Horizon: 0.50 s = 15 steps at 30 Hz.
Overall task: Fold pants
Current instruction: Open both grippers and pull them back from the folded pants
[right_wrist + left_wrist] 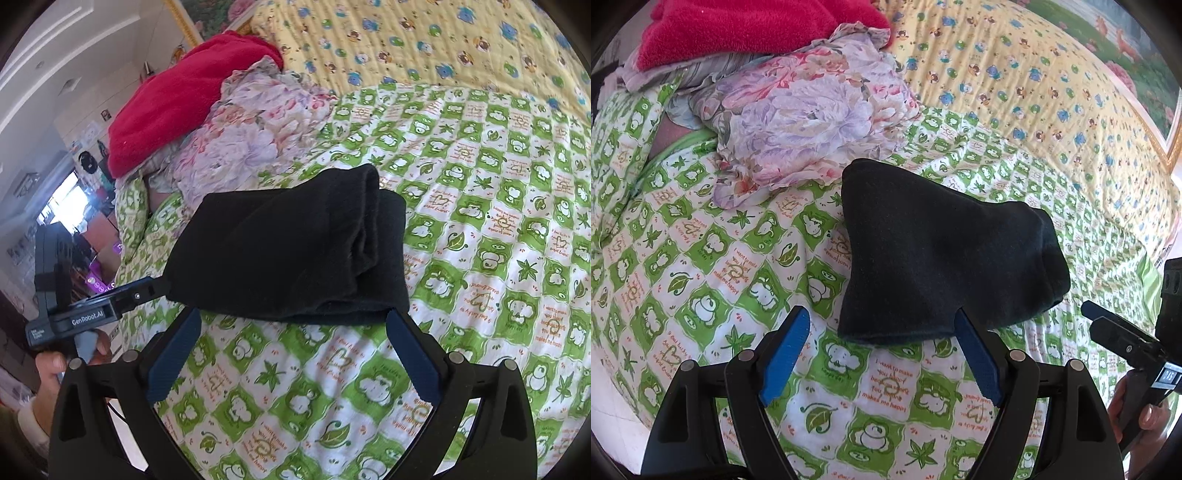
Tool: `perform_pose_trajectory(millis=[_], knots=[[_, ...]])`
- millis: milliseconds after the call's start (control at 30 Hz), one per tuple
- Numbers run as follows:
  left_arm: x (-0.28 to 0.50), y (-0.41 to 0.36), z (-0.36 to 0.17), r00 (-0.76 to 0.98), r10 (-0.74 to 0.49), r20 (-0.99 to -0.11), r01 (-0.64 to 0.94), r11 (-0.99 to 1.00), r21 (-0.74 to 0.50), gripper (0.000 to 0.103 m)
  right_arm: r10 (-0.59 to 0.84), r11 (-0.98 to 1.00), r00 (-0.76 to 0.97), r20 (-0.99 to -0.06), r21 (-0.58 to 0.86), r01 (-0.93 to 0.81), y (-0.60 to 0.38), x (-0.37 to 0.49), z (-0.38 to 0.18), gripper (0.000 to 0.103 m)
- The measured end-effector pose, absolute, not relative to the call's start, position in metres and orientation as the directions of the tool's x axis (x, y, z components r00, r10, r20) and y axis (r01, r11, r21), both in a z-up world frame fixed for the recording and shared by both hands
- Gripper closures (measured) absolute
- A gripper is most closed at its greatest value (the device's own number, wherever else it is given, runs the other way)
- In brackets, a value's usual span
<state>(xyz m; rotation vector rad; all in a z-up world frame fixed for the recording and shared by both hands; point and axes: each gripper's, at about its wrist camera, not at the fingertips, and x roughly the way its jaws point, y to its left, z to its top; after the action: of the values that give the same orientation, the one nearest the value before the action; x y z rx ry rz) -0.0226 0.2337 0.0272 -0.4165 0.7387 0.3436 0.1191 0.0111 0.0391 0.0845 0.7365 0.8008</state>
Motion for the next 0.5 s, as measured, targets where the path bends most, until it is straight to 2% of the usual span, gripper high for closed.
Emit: perform_pose_trajectory(millis=[500], knots=[[-0.048,0.185,0.033,0.726,0.216,-0.653,-0.368,0.924,-0.103,0.016,0.636,0.721,0.543,-0.549,0.17,-0.672,0.016,0.076,0.031,0.001]])
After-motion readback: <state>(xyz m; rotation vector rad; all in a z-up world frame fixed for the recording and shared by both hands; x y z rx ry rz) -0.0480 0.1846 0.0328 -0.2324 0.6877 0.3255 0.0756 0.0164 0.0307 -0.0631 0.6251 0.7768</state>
